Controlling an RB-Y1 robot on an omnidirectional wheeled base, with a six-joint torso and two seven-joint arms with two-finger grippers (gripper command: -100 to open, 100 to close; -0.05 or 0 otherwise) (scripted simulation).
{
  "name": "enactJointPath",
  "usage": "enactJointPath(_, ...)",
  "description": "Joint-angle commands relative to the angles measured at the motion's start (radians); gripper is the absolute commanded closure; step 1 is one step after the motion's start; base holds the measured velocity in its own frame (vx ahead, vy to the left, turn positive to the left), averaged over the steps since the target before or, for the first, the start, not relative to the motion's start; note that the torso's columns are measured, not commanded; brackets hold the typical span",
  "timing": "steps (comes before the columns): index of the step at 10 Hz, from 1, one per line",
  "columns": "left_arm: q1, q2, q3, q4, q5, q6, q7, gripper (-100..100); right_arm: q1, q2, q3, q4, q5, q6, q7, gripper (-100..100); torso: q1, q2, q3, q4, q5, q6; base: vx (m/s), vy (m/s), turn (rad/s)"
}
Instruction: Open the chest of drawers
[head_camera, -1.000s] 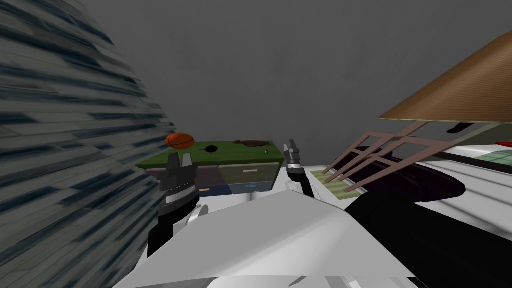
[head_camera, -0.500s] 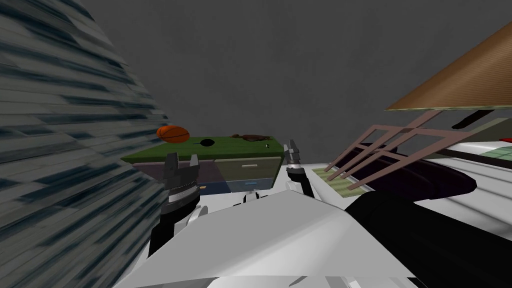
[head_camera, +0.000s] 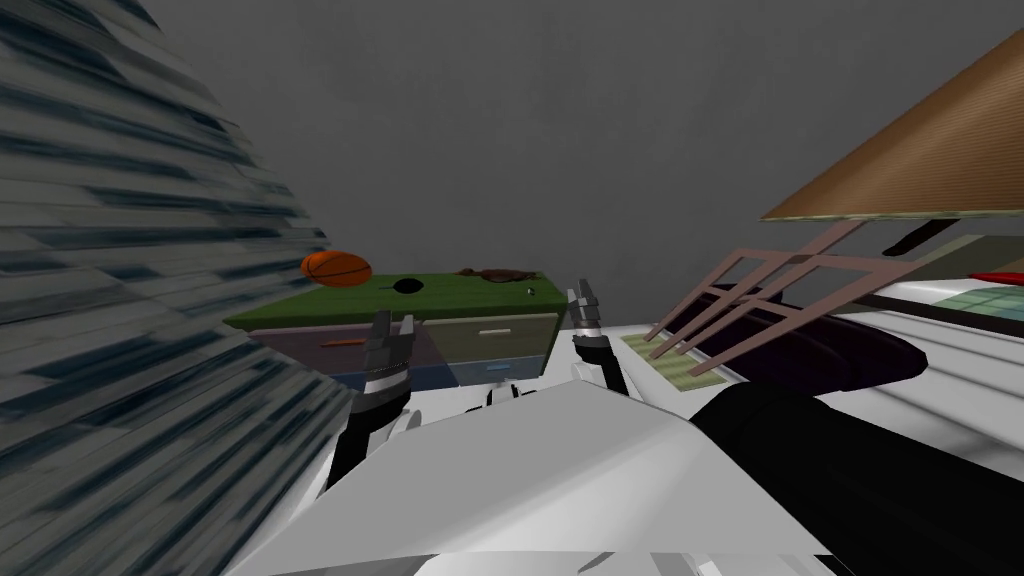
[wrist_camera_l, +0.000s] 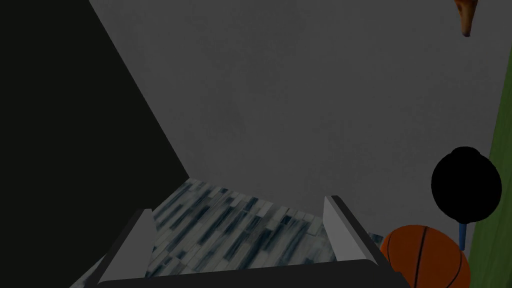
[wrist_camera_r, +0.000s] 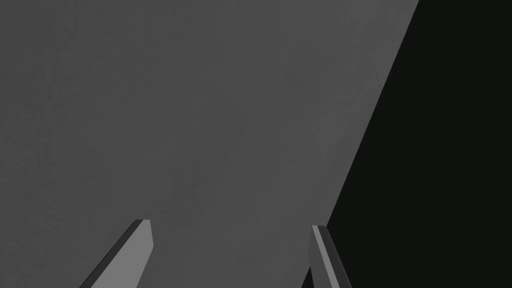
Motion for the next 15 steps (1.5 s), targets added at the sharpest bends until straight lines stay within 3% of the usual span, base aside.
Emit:
enactJointPath(1,-0.013,0.013,-0.006,0.066,-0.008,0.004,0.001,-100,0.000,0.000,0.000,0.000,0.000,0.000,0.000,0,0.000,0.000,0.000,0.000,0.000,0.000,0.000,-0.032,-0.037)
enactJointPath(15,-0.104,0.006,-0.047,0.412,-0.057,0.025,-0.005,-100,0.000,0.000,0.000,0.000,0.000,0.000,0.000,0,0.000,0.000,0.000,0.000,0.000,0.000,0.001,-0.031,-0.031)
